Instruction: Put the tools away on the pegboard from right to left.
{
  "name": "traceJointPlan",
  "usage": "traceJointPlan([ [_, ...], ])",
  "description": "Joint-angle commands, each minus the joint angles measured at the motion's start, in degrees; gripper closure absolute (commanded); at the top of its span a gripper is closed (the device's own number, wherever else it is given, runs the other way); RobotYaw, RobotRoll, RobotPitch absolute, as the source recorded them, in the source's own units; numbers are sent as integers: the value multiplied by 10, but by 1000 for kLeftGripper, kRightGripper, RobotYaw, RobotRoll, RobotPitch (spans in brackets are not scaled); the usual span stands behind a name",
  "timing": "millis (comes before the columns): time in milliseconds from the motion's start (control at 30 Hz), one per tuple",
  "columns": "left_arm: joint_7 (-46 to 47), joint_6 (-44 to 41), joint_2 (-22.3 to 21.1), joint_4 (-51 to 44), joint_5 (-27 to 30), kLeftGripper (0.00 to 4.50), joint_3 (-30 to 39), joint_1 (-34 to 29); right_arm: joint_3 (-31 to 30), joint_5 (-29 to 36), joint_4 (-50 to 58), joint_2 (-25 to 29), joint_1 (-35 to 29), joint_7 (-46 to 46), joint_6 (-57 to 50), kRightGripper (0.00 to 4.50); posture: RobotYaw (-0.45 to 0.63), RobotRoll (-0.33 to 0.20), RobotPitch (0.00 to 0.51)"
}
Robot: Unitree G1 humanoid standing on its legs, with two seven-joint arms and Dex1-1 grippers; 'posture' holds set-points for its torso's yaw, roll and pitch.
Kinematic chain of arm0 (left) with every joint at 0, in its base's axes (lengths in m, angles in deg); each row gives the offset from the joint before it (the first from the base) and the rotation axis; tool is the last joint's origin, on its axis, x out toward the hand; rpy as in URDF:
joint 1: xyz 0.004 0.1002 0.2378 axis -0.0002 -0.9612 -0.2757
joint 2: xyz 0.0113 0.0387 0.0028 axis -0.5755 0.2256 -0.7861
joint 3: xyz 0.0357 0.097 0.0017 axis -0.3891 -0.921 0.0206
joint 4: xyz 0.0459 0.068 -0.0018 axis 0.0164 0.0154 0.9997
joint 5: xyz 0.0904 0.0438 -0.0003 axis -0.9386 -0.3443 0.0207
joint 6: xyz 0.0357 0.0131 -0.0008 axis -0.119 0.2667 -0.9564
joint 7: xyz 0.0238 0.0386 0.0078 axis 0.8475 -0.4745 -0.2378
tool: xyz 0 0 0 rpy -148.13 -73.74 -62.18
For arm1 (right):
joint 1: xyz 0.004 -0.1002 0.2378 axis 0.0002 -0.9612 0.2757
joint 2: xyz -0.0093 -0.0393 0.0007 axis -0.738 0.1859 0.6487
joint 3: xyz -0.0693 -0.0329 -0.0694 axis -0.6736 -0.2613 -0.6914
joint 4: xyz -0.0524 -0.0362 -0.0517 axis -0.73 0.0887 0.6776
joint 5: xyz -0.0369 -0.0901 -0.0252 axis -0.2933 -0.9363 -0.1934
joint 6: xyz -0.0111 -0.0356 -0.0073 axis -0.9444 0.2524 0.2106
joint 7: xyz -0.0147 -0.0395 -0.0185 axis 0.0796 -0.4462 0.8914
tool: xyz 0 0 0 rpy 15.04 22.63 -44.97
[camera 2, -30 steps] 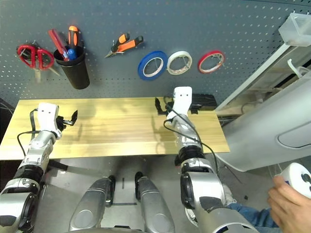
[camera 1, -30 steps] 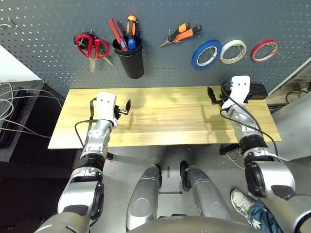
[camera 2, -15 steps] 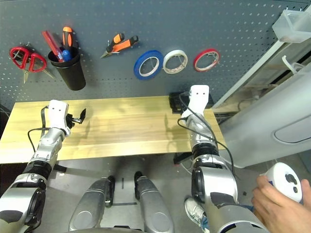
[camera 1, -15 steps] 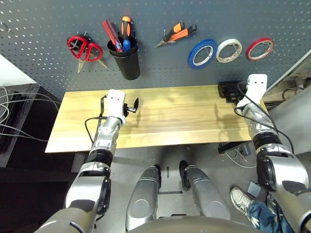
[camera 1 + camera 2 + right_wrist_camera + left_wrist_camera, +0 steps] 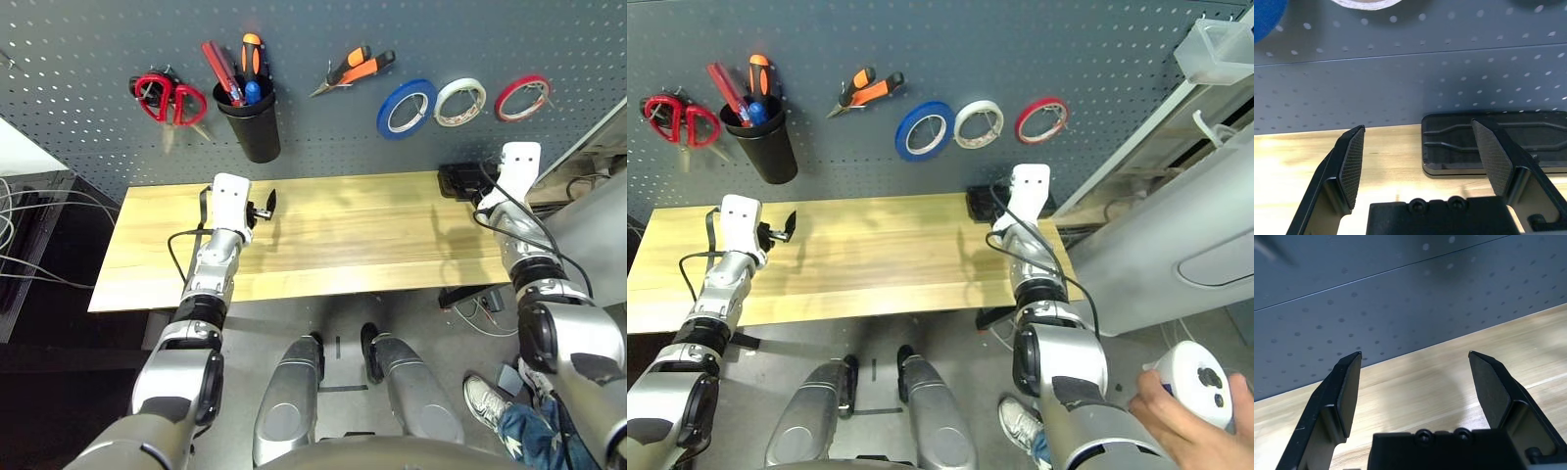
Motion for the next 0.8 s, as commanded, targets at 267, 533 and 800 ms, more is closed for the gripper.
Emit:
traceJointPlan([
  [267, 14, 5, -6, 12, 2, 46, 11, -18, -5, -10, -13, -1, 3, 7, 7, 0, 26, 0, 218],
  [533, 15, 9, -14, 23, 4, 46, 16, -12, -4, -15, -16, -2, 8, 9, 7, 0, 36, 0, 212],
  [800, 16, 15, -22, 25, 6, 46, 21, -14, -4, -16, -14, -8, 7, 9, 8, 0, 45, 0, 206],
])
